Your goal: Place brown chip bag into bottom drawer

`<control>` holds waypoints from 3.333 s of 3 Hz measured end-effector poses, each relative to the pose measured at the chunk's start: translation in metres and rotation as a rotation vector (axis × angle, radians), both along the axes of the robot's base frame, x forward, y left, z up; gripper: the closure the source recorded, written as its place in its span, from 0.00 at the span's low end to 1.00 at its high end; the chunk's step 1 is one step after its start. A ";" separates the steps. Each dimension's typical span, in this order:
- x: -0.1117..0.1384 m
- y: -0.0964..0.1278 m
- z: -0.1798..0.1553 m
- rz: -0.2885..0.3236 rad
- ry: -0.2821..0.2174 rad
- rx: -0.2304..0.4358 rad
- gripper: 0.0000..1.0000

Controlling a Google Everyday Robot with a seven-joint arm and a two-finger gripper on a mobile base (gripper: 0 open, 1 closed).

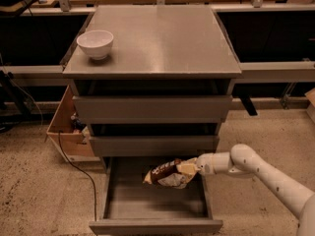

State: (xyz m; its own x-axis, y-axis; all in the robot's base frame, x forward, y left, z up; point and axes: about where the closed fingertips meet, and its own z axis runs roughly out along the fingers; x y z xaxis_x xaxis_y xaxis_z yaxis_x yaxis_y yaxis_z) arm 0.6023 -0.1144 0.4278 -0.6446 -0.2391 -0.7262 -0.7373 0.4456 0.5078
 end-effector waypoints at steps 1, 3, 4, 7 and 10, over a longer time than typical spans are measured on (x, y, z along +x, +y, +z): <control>0.022 0.028 -0.059 -0.013 0.011 0.056 1.00; 0.037 0.050 -0.107 -0.009 0.028 0.084 1.00; 0.053 0.056 -0.152 -0.020 0.025 0.087 1.00; 0.067 0.026 -0.246 -0.101 0.053 -0.011 0.83; 0.040 0.009 -0.269 -0.127 0.073 -0.107 0.06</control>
Offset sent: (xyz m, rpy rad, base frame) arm 0.0454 0.0648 -0.1374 0.0948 0.0490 0.0075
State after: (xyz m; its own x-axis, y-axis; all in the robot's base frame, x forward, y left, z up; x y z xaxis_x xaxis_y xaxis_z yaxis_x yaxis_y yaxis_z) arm 0.6419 -0.1053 0.1586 -0.7248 -0.2261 -0.6508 -0.6345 0.5871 0.5027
